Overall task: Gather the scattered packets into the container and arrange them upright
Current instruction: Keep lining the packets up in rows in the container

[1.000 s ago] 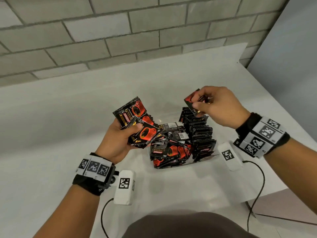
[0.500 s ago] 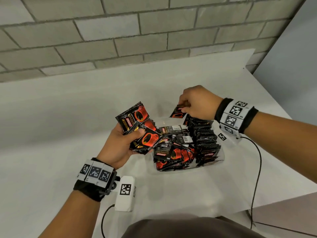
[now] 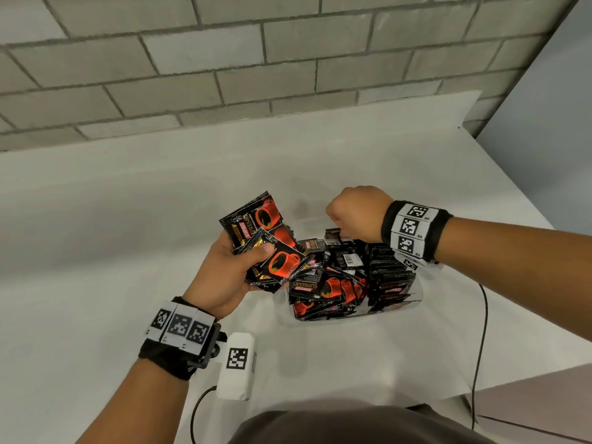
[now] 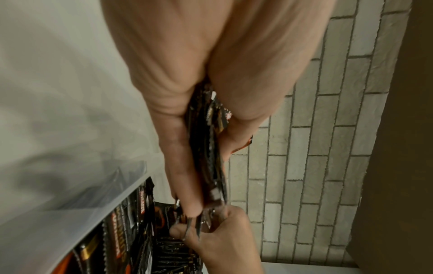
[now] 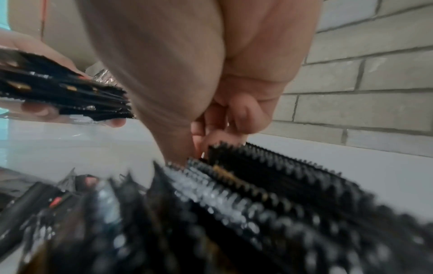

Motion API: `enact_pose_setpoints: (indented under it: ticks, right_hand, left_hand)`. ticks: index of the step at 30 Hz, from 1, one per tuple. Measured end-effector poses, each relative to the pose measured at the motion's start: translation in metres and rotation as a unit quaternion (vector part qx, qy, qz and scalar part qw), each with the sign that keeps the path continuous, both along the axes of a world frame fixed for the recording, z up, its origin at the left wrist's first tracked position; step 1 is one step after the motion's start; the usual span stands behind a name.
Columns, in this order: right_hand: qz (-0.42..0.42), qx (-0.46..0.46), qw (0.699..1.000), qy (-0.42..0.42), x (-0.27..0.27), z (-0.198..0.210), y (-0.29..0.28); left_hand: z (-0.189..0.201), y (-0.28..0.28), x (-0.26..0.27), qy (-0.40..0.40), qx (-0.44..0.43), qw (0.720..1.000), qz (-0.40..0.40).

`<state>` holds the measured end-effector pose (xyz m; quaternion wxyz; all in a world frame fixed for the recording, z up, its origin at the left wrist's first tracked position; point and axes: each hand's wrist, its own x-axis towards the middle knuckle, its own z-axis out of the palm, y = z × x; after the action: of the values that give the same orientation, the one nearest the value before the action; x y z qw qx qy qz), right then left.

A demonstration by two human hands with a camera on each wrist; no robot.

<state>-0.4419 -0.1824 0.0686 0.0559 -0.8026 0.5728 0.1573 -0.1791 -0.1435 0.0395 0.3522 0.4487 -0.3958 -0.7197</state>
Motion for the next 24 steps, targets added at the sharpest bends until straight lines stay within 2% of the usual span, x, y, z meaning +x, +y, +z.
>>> enact_pose_setpoints:
  ticks: [4,6,10,14,24]
  right_hand:
    - [-0.042,0.031,0.996,-0.067,-0.003,0.011,-0.006]
    - [-0.060,0.017,0.995,-0.084,-0.005,0.014,-0.009]
    - [-0.043,-0.024,0.998,-0.037,-0.003,0.012,-0.007]
    - [-0.054,-0.047,0.996,-0.048,-0.001,0.009,-0.007]
    - [-0.062,-0.029,0.997,-0.042,-0.009,-0.001,-0.014]
  left_hand:
    - [0.000,0.000,0.002,0.000,0.001,1.000,-0.001]
    - [0.001,-0.001,0.002,-0.001,0.000,1.000,-0.002]
    - [0.001,-0.002,0.002,-0.001,0.000,1.000,0.000]
    - [0.000,-0.002,0.003,-0.003,-0.001,1.000,-0.002]
    - [0.001,-0.002,0.002,0.001,0.003,1.000,-0.003]
